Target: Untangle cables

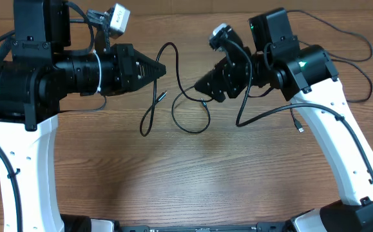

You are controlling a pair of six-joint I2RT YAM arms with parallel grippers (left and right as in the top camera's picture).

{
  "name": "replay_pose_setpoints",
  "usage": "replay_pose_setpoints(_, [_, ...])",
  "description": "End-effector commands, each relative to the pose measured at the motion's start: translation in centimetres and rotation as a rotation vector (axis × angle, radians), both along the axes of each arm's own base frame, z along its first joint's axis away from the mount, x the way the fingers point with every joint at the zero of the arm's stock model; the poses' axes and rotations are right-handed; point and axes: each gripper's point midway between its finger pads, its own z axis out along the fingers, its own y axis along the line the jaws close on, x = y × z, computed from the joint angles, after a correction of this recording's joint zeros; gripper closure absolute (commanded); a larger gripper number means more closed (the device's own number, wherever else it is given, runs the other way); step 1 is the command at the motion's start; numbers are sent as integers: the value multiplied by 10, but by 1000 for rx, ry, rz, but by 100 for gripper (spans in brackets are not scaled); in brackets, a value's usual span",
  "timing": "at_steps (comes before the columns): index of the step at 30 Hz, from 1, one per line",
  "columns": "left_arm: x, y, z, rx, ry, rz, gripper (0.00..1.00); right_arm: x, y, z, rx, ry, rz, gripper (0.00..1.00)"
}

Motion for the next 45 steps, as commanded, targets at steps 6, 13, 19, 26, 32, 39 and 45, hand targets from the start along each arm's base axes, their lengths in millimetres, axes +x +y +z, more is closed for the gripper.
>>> replay_pose_setpoints(6, [-8, -10, 39, -170, 35, -6, 96, -13, 21, 14, 85, -91, 189, 24])
replay_pose_setpoints(13, [-2, -12, 52, -226, 55, 18, 96, -22, 29, 22, 137, -120, 272, 24])
replay_pose_setpoints(19, [-9, -18, 69, -299, 51, -52, 96, -19, 30, 24, 143, -134, 270, 35])
replay_pose_setpoints(26, [-9, -18, 69, -300, 58, -47, 96, -16, 31, 27, 153, -130, 247, 48])
replay_pose_setpoints(32, [-8, -18, 69, -299, 57, -45, 96, -11, 33, 31, 174, -123, 217, 77])
replay_pose_setpoints(39, [-8, -18, 69, -299, 54, -45, 96, -10, 32, 31, 171, -111, 200, 83])
replay_pose_setpoints(45, [-6, -17, 70, -296, 40, -38, 96, -2, 25, 22, 117, -100, 134, 83])
